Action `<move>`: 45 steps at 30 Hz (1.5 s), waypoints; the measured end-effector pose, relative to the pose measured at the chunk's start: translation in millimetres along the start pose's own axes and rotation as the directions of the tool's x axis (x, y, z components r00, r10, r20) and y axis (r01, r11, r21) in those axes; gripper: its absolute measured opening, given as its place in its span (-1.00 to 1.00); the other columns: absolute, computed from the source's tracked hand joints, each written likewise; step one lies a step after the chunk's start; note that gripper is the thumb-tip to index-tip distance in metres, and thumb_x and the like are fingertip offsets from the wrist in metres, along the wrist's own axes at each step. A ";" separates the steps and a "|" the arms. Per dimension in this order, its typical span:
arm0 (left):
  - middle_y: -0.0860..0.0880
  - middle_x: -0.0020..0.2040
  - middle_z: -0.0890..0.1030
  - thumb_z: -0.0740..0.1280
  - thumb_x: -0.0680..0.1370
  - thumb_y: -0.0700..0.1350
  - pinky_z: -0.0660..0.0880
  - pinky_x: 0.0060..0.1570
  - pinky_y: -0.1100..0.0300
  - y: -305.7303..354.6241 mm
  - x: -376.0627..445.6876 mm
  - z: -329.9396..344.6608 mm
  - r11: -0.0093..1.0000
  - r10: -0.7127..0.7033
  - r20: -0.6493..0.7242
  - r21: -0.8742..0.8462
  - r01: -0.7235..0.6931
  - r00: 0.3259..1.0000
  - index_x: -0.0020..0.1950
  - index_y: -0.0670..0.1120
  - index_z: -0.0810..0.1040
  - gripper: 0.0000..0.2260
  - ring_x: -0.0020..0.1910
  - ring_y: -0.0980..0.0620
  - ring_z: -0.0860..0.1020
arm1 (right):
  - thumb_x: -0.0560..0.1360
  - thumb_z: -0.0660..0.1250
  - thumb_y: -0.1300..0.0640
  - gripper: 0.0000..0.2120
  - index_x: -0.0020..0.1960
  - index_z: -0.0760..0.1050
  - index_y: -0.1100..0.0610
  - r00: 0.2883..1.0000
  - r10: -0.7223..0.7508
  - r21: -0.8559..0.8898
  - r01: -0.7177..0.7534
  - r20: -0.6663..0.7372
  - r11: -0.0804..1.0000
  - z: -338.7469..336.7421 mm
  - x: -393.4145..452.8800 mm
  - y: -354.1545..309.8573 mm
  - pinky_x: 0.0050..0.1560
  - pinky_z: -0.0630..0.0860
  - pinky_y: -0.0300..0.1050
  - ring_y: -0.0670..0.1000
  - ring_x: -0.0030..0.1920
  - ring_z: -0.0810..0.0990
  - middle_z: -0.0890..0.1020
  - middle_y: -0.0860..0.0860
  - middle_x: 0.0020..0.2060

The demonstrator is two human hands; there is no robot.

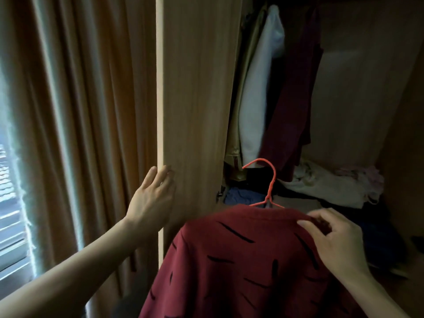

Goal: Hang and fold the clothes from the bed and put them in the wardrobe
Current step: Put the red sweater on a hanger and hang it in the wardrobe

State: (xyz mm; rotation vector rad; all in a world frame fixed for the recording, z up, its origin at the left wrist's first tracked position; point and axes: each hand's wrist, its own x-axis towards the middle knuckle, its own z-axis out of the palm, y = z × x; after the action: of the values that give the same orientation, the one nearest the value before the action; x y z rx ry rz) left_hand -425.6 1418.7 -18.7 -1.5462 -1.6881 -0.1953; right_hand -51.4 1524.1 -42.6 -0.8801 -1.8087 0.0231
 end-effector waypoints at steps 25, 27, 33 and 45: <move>0.08 -0.12 0.57 0.06 0.53 0.33 0.54 -0.10 0.02 84.0 26.5 -37.5 0.773 -0.072 0.156 -0.616 0.154 0.985 -0.07 0.05 0.49 -0.60 -0.08 0.01 0.57 | 0.37 0.55 0.17 -0.86 -0.22 0.59 0.02 0.999 -0.034 -0.070 0.032 -0.033 0.997 -36.2 7.2 1.8 -0.26 0.41 -0.40 -0.14 -0.18 0.57 0.58 -0.18 -0.30; 0.11 -0.13 0.58 0.20 0.55 0.22 0.52 -0.12 0.04 96.6 30.5 -38.0 0.718 -0.038 0.068 -0.692 0.074 0.997 -0.02 0.06 0.57 -0.72 -0.10 0.06 0.57 | 0.37 0.55 0.16 -0.85 -0.21 0.59 0.00 0.998 -0.037 -0.079 0.034 -0.044 0.996 -43.3 10.4 3.0 -0.24 0.42 -0.38 -0.13 -0.19 0.58 0.58 -0.18 -0.29; 0.12 -0.09 0.55 0.36 0.55 -0.03 0.55 -0.15 0.05 134.1 52.5 -28.5 0.594 -0.125 -0.155 -0.803 -0.051 0.980 0.04 0.03 0.60 -0.90 -0.11 0.03 0.58 | 0.36 0.56 0.16 -0.84 -0.22 0.58 0.03 0.986 -0.080 -0.141 0.060 -0.145 0.988 -69.7 32.0 12.7 -0.15 0.37 -0.45 -0.20 -0.20 0.55 0.55 -0.19 -0.30; 0.07 -0.03 0.49 0.25 0.61 -0.08 0.35 0.15 0.44 200.2 181.3 -32.3 0.493 -0.280 -0.607 -0.756 -0.431 0.744 0.05 -0.13 0.56 -0.84 -0.04 0.18 0.48 | 0.43 0.48 0.07 -0.81 -0.01 0.54 0.05 0.933 -0.207 -0.252 0.132 -0.296 0.959 -143.7 93.3 63.9 0.00 0.40 -0.50 -0.25 -0.05 0.55 0.56 -0.15 -0.14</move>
State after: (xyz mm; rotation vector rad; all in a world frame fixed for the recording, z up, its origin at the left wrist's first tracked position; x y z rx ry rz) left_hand -217.2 1583.6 39.3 -1.8814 -0.8541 -1.6150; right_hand 87.4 1569.1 67.7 -0.8284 -1.5924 -0.4258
